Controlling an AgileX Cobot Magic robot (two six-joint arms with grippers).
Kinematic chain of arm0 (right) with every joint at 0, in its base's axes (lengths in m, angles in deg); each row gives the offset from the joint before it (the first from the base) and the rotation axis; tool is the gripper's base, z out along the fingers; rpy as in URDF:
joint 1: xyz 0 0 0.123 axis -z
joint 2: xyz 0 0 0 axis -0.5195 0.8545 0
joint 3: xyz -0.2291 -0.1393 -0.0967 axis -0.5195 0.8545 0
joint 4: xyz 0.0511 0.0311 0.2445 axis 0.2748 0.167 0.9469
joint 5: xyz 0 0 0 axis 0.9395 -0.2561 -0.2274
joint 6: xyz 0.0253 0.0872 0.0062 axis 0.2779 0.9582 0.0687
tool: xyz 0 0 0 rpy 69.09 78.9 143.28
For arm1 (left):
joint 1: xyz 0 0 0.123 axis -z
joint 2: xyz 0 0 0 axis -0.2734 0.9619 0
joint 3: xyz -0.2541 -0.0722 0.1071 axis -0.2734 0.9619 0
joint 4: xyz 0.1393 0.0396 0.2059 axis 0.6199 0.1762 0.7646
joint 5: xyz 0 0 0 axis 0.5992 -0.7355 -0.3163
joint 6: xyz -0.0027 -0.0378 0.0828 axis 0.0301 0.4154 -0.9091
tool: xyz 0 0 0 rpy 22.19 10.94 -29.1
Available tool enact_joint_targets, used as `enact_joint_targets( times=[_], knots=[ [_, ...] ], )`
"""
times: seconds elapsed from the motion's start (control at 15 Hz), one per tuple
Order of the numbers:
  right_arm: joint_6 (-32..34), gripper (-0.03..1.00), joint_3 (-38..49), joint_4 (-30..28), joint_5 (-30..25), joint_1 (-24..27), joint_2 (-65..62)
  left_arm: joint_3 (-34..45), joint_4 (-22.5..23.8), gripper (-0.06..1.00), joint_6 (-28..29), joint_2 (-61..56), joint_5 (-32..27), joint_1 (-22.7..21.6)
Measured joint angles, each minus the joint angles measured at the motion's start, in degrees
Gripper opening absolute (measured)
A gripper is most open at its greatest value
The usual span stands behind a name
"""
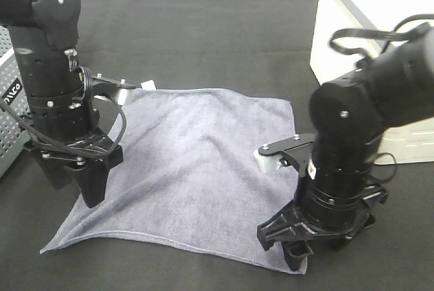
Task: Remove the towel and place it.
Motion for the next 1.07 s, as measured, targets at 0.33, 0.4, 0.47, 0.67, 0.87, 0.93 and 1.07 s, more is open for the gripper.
enact_joint_targets(
  times=[0.33,0.4,0.47,0.67,0.87,0.93,1.07],
  knots=[
    [-0.3,0.68,5.3,1.2,1.9,0.0,-1.8,0.0,-0.7,0.62,0.0,0.0,-0.1,0.0],
    [-0.3,0.68,5.6,1.2,2.1,0.0,-2.3,0.0,-1.0,0.62,0.0,0.0,-0.1,0.0],
    [-0.3,0.68,5.8,1.3,2.9,0.0,-3.4,0.0,-1.3,0.62,0.0,0.0,-0.1,0.0],
    [-0.2,0.68,5.8,1.3,9.1,0.0,-8.1,0.0,-2.9,0.62,0.0,0.0,-0.1,0.0],
    [0.1,0.68,5.8,1.3,12.0,0.0,-7.7,0.0,-3.0,0.62,0.0,0.0,-0.1,0.0],
    [0.1,0.68,5.8,1.3,12.3,0.0,-7.7,0.0,-3.2,0.62,0.0,0.0,-0.1,0.0],
    [0.1,0.68,4.5,1.2,8.9,0.0,-8.5,0.0,-3.4,0.62,0.0,0.0,-0.1,0.0]
  ],
)
